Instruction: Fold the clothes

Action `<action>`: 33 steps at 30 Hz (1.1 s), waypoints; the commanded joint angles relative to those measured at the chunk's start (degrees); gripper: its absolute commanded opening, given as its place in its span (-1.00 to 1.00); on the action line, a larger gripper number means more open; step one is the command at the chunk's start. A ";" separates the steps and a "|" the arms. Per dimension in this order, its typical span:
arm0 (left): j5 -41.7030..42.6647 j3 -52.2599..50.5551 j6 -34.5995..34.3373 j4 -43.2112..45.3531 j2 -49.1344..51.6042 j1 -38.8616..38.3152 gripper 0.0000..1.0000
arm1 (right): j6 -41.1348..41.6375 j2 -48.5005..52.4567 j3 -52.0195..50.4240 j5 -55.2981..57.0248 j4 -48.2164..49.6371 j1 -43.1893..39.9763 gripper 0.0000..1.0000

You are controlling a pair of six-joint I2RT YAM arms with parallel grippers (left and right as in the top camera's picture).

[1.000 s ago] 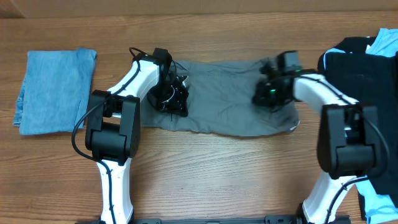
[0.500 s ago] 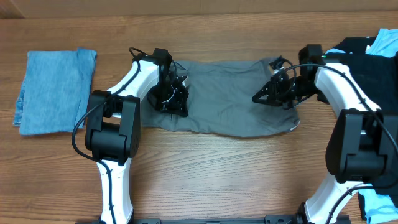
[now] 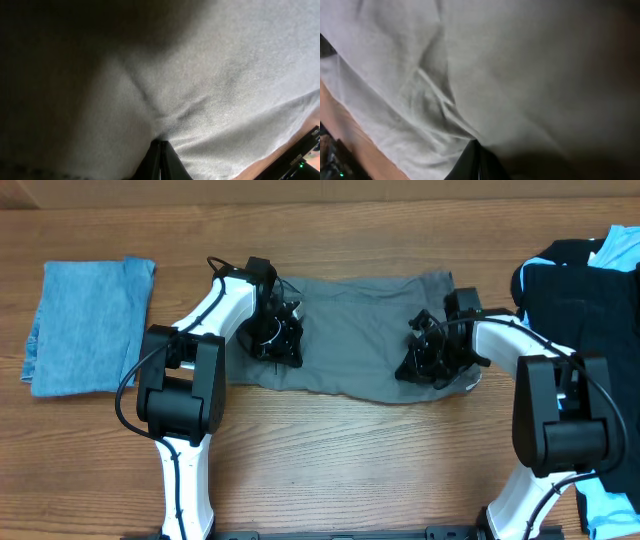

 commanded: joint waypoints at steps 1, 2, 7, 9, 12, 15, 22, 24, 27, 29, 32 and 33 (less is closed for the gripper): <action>-7.69 -2.43 -0.59 0.31 2.71 -0.09 -0.92 | 3.28 -0.85 -3.63 14.71 0.13 -1.01 -0.92; -7.72 -2.43 -0.59 0.31 2.71 -0.09 -0.92 | 3.89 -0.90 -3.43 15.78 -0.33 -1.64 -0.92; -7.76 -2.43 -0.59 0.33 2.71 0.61 -0.92 | 3.80 -1.01 2.25 13.51 -7.87 -8.17 -0.92; -7.80 -2.43 -0.59 0.31 2.71 0.96 -0.92 | 3.96 -1.01 4.09 13.38 -8.90 -9.81 -0.92; -7.08 -2.32 -0.61 0.87 2.71 1.53 -0.92 | 4.02 -1.01 6.75 9.68 -9.33 -11.47 -0.92; -3.78 1.20 -0.33 -1.14 2.32 2.05 -0.90 | 4.02 -1.40 10.05 5.16 -9.73 -11.80 -0.92; 2.23 22.12 -2.73 -4.22 -3.30 2.34 -0.67 | 4.09 -5.81 20.50 -5.57 -6.36 -10.86 -0.92; -7.54 26.25 -8.24 -3.43 -3.61 2.64 -0.38 | 4.55 -5.62 20.39 -2.51 -1.86 -10.23 -0.92; -21.03 26.71 -12.33 -2.64 -3.39 3.39 -0.28 | 5.97 -5.35 20.26 6.10 1.79 -9.73 -0.92; -25.94 26.67 -14.62 -2.21 -2.54 4.81 -0.25 | 5.99 -5.35 20.04 8.22 3.85 -9.75 -0.92; -25.66 26.67 -15.87 -1.09 -1.05 7.50 -0.29 | 6.25 -5.35 20.04 8.24 6.34 -9.75 -0.92; -25.66 26.64 -16.06 -0.76 -0.52 8.22 -0.32 | 6.97 -5.33 20.02 8.63 7.21 -9.75 -0.92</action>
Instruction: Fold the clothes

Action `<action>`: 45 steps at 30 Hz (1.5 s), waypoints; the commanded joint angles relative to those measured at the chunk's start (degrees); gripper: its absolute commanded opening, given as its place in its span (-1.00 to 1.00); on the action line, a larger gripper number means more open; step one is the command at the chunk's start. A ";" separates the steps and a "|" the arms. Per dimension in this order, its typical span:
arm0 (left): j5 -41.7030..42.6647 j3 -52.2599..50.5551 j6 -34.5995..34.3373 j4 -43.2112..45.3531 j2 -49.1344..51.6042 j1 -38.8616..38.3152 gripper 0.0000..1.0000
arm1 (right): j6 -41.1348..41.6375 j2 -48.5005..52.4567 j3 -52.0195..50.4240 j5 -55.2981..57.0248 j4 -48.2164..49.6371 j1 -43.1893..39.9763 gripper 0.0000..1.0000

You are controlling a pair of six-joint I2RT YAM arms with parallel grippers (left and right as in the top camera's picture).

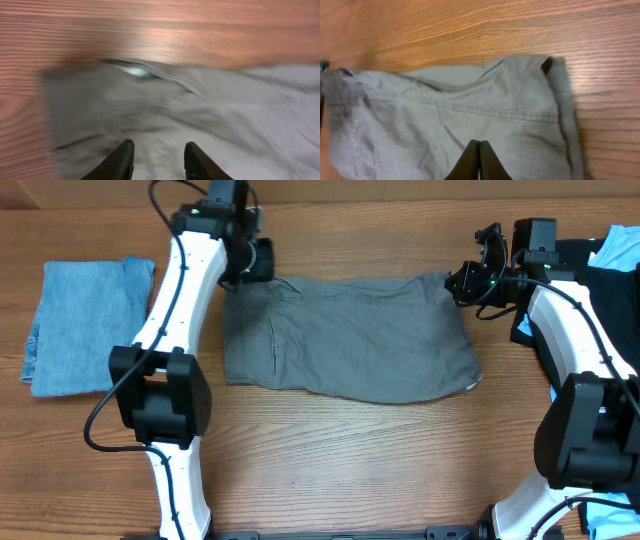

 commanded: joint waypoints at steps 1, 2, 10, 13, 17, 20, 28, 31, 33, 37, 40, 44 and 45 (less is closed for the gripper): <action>-4.87 0.20 -3.52 1.51 3.02 4.02 -0.32 | 1.86 -0.81 0.46 3.13 3.13 0.00 -0.92; -4.55 0.20 -3.52 1.86 4.00 4.83 -0.33 | 2.69 -0.48 0.46 3.76 4.24 0.02 -0.92; -4.39 0.04 -3.06 4.20 9.53 6.23 -0.32 | 4.11 9.11 0.46 3.76 11.28 0.17 -0.92; -4.90 0.04 -3.04 4.52 12.33 6.23 -0.31 | 3.85 13.79 0.46 4.68 13.92 0.17 -0.92; -6.82 0.02 -2.97 3.34 17.14 6.29 -0.30 | 3.91 17.90 0.46 6.51 13.88 0.15 -0.92; -6.75 0.02 -2.73 2.95 19.52 6.40 -0.19 | 3.91 19.32 0.46 6.58 13.22 0.15 -0.92; -5.38 10.29 2.05 0.39 10.38 6.49 0.21 | 4.15 13.88 7.80 6.29 9.27 0.15 -0.92; -0.15 15.54 0.09 -1.57 3.06 6.49 0.54 | 4.17 8.26 14.67 5.55 1.51 0.22 -0.92; 1.03 16.26 -1.92 -5.88 -1.31 6.49 0.97 | 4.15 4.42 17.51 3.23 -5.03 0.22 -0.74; 0.90 16.24 -1.79 -19.89 -5.33 6.49 1.00 | 4.04 -2.56 18.51 4.20 -20.28 0.22 -0.42; 0.74 14.71 0.83 -27.61 -4.98 6.49 1.00 | 4.07 -3.76 18.51 12.20 -29.31 0.22 -0.35; 0.83 4.22 3.19 -28.37 -4.61 6.49 1.00 | 4.13 -3.61 16.74 16.15 -36.17 0.22 -0.28; 0.85 0.26 3.69 -26.93 -4.61 6.49 1.00 | 4.09 -3.61 16.20 15.32 -36.81 0.22 -0.28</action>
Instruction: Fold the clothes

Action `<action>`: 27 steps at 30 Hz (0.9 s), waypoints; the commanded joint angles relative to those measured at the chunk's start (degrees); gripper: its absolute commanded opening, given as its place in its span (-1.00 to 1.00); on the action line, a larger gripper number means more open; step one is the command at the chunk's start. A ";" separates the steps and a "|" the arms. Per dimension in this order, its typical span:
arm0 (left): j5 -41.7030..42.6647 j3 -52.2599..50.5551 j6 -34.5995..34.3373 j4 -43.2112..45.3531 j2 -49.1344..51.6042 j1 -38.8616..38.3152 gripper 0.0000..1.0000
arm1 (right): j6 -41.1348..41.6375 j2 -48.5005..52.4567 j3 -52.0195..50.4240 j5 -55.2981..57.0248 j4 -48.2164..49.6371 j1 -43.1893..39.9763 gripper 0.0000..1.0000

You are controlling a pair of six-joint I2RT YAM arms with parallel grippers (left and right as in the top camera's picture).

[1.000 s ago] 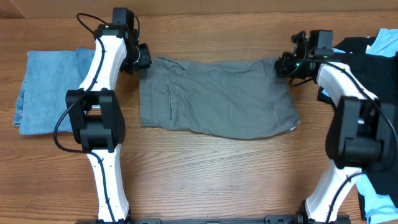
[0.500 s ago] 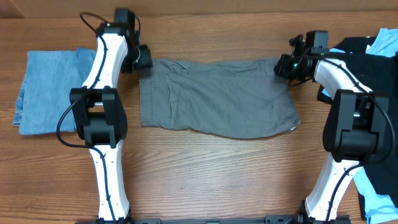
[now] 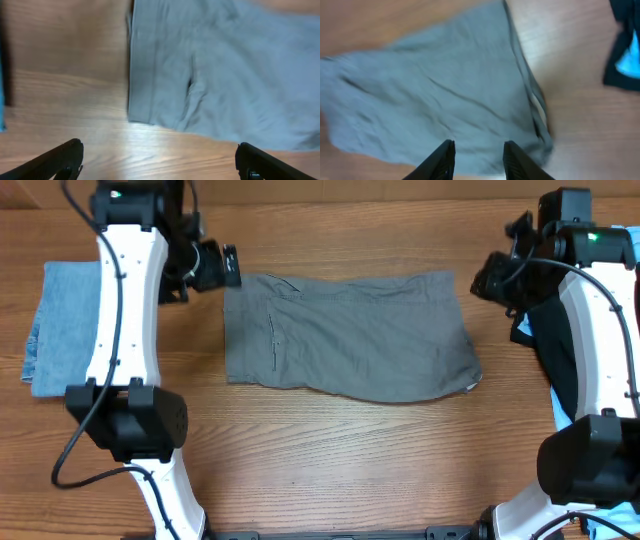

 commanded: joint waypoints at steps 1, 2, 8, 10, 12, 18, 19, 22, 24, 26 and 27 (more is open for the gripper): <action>0.76 -11.28 3.10 3.17 1.66 -0.02 1.00 | 0.02 0.63 -1.64 2.21 -1.27 0.22 -0.27; 0.98 -13.92 3.54 4.76 1.66 -0.02 1.00 | 0.02 0.63 -2.19 2.21 -1.20 0.22 -0.25; 8.28 -30.64 7.10 17.88 1.66 -0.02 1.00 | -0.44 0.66 -6.14 -2.93 2.36 0.26 -0.41; 8.13 -34.60 7.13 20.81 1.66 -0.02 1.00 | -3.13 0.68 -8.20 -6.64 4.66 0.81 -0.53; 8.17 -38.03 7.13 24.50 1.66 -0.02 1.00 | -5.18 0.72 -10.67 -9.11 8.11 2.36 -0.57; 9.70 -44.24 7.13 31.69 1.66 -0.02 1.00 | -10.56 0.85 -19.50 -13.11 21.64 11.91 -0.92; 9.70 -44.48 7.10 31.98 1.66 -0.02 1.00 | -10.54 1.01 -21.07 -12.26 24.30 13.46 -0.92; 10.05 -45.11 7.10 33.18 1.66 -0.02 1.00 | -8.74 2.05 -25.79 -5.79 32.22 17.29 -0.92; 10.12 -45.57 7.10 34.07 1.66 -0.02 1.00 | -6.99 3.17 -29.27 -3.85 38.27 18.78 -0.92; 10.12 -46.12 7.08 34.93 1.66 -0.04 1.00 | -6.29 3.89 -31.23 -4.24 41.48 19.50 -0.92; 10.12 -46.27 7.06 35.17 1.66 -0.04 1.00 | -6.16 4.31 -31.85 -4.85 42.53 19.82 -0.92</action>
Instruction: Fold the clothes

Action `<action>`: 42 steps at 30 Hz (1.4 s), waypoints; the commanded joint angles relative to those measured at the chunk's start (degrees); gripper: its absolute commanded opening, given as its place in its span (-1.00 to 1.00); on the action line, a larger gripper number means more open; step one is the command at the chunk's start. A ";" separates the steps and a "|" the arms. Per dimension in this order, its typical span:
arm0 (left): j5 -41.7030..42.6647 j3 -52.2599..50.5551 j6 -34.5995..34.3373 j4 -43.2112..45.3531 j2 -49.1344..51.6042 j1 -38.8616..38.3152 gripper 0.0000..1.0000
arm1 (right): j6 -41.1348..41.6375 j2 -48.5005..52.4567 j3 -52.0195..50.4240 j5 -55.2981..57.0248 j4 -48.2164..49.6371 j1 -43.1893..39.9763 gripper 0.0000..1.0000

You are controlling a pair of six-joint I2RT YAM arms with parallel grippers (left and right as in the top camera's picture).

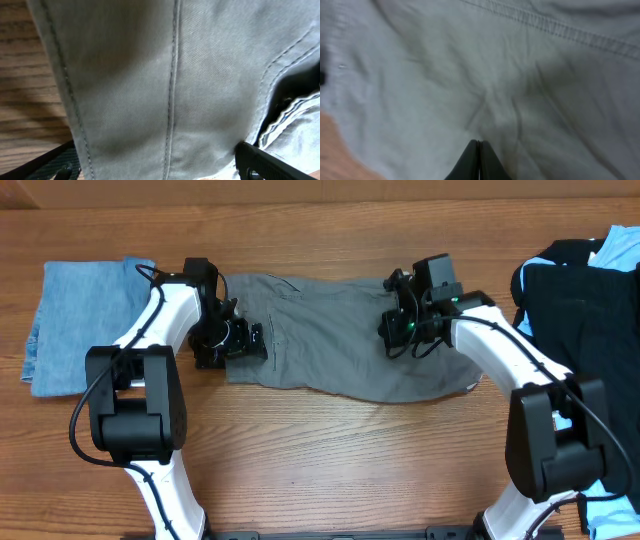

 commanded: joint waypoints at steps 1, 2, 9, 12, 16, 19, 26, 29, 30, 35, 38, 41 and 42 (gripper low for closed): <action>1.75 -2.84 1.22 2.75 2.10 -0.07 1.00 | 1.42 1.95 -2.89 0.28 3.39 1.05 -0.92; 1.75 -2.89 0.94 3.04 2.10 -0.07 1.00 | 1.42 2.64 -3.17 -0.50 4.15 1.46 -0.92; 1.75 -2.91 0.81 4.26 2.10 -0.11 1.00 | 1.84 6.29 -3.37 -3.19 6.93 2.95 -0.92; 1.75 -3.82 0.37 5.92 2.10 -0.35 0.99 | 1.84 7.76 -3.37 -3.19 6.56 2.95 -0.92; 1.75 -6.91 -1.70 9.64 2.10 -0.61 0.93 | 1.86 8.48 -3.41 -3.19 5.77 2.95 -0.92; 2.23 -9.11 -2.16 11.54 2.10 -0.61 0.82 | 1.84 8.48 -3.41 -3.19 5.75 2.95 -0.92; 10.78 -9.92 -2.12 14.14 2.10 -0.61 -0.43 | 1.84 8.48 -3.41 -3.19 5.77 2.95 -0.92; 10.56 -9.09 -2.10 13.27 2.08 -0.46 -0.92 | 1.84 8.48 -3.41 -3.21 5.79 2.95 -0.92; 9.90 -8.41 -2.12 12.31 2.03 -0.20 -0.92 | 1.86 8.48 -3.39 -3.21 5.81 2.95 -0.92; 1.03 -0.74 -0.92 2.67 1.22 1.40 -0.92 | 3.39 7.87 -1.07 -3.28 5.09 2.95 -0.92; -6.10 6.91 1.05 -5.11 0.85 1.99 -0.92 | 3.39 7.15 -0.74 -3.26 5.14 2.95 -0.92; -16.11 13.81 1.09 -11.50 0.85 1.97 -0.92 | 4.52 6.38 -0.61 -3.23 5.25 2.95 -0.92; -18.78 15.50 1.07 -12.94 0.85 2.05 -0.92 | 4.90 5.62 -0.50 -3.26 5.29 2.93 -0.92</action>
